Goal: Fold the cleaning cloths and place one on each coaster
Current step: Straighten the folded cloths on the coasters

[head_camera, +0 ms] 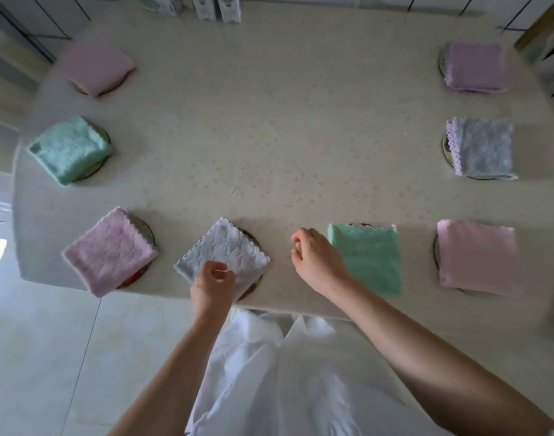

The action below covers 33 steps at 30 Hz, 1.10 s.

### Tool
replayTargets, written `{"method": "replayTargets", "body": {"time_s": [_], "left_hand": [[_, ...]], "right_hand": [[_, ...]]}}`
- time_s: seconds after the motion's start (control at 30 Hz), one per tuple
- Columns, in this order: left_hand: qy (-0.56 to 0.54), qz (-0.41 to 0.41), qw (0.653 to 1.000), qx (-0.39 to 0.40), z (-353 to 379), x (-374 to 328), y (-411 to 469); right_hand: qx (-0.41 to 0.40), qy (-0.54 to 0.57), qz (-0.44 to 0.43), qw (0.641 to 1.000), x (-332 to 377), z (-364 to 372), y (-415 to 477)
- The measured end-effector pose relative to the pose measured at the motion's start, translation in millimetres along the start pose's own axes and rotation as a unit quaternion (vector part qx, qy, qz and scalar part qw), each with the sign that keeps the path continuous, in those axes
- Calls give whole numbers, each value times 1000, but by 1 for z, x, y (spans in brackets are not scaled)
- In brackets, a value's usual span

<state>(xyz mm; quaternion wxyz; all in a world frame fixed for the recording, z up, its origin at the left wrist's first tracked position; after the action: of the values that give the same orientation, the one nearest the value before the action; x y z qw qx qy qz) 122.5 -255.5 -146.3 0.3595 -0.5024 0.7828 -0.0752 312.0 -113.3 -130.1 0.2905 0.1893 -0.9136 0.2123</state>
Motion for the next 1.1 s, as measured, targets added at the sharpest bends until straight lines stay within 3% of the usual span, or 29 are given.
{"method": "replayTargets", "body": {"time_s": [0.43, 0.83, 0.93, 1.1], "left_hand": [[-79, -98, 983, 132, -30, 65, 45], [-255, -231, 919, 193, -14, 72, 26], [-267, -227, 913, 210, -9, 67, 24], [-245, -171, 933, 198, -15, 59, 38]], "right_hand": [[27, -11, 91, 995, 70, 71, 41], [69, 69, 199, 975, 60, 76, 48], [76, 81, 203, 973, 61, 74, 46], [69, 145, 222, 962, 49, 71, 28]]}}
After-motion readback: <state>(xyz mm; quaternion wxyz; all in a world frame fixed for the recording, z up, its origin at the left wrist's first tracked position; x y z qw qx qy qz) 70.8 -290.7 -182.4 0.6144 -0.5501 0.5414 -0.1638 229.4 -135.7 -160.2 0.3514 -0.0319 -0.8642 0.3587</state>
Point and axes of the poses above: each hand's wrist, its own y-axis towards the middle knuckle, its own z-axis out of the palm, x = y × z, the point moved 8 cm from there along y, towards the middle knuckle, and after that the axes turned 7 degrees about y, right-handed, at the moved point
